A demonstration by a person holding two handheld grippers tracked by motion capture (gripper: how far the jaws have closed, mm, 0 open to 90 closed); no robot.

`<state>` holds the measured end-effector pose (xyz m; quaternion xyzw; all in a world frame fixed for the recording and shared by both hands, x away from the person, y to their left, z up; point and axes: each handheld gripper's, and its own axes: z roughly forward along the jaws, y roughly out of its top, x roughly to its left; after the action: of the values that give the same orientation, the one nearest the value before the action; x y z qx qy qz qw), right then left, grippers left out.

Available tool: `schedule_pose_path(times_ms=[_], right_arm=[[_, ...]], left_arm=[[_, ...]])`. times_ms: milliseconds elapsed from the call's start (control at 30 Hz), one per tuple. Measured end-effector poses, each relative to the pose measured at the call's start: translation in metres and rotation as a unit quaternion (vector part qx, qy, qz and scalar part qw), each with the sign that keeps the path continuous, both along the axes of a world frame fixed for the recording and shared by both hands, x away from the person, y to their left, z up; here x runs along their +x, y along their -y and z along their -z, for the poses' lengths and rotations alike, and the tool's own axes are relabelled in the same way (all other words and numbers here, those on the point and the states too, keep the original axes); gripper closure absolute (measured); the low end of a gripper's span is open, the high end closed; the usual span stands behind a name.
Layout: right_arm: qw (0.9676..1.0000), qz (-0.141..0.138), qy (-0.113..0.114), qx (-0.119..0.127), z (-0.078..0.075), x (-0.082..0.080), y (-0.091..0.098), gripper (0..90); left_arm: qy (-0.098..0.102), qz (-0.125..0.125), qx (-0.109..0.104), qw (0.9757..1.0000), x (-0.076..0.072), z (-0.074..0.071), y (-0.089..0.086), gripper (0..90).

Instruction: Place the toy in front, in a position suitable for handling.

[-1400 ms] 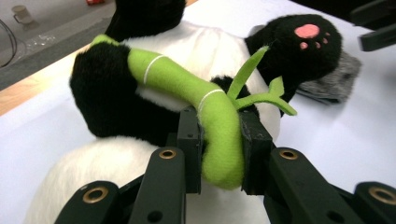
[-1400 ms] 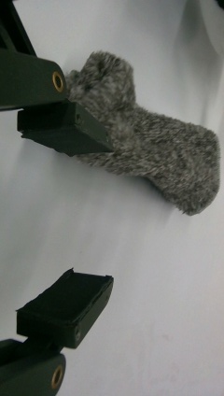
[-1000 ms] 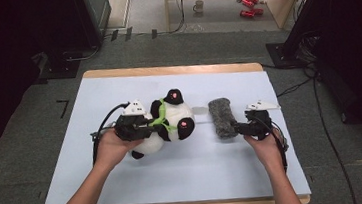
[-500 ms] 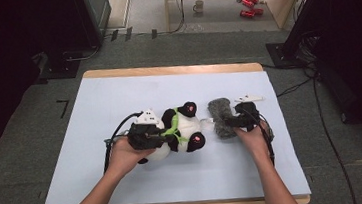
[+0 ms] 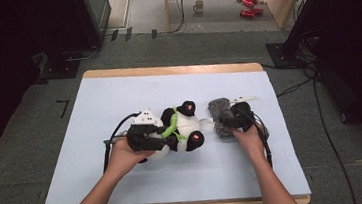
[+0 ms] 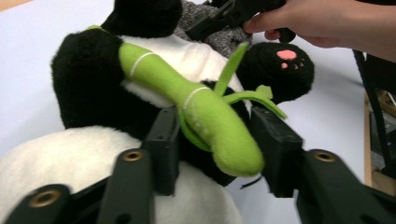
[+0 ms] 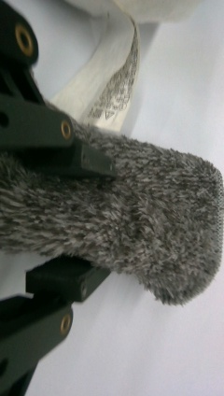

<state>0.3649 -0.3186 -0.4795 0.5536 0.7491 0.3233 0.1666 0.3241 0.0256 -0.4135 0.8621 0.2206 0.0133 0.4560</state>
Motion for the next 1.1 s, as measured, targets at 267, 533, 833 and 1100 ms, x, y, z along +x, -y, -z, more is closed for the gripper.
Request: schedule_pose_path(times_ms=[267, 533, 833, 1100], right_arm=[[0.9999, -0.001, -0.012, 0.008, -0.009, -0.001, 0.0, 75.4], [0.9989, -0.001, -0.022, 0.041, -0.027, -0.002, 0.0, 75.9], [0.9979, -0.007, -0.016, 0.063, -0.047, -0.009, -0.003, 77.0], [0.9978, -0.022, 0.0, 0.063, -0.075, -0.014, -0.002, 78.0]], left_arm=[[0.016, -0.007, -0.011, 0.9998, -0.006, -0.009, -0.009, 42.2], [0.02, -0.036, -0.02, 0.999, -0.006, -0.019, -0.036, 40.4], [0.027, -0.074, -0.019, 0.9967, -0.005, -0.018, -0.068, 40.1], [0.017, -0.098, -0.032, 0.9945, -0.011, 0.0, -0.093, 35.6]])
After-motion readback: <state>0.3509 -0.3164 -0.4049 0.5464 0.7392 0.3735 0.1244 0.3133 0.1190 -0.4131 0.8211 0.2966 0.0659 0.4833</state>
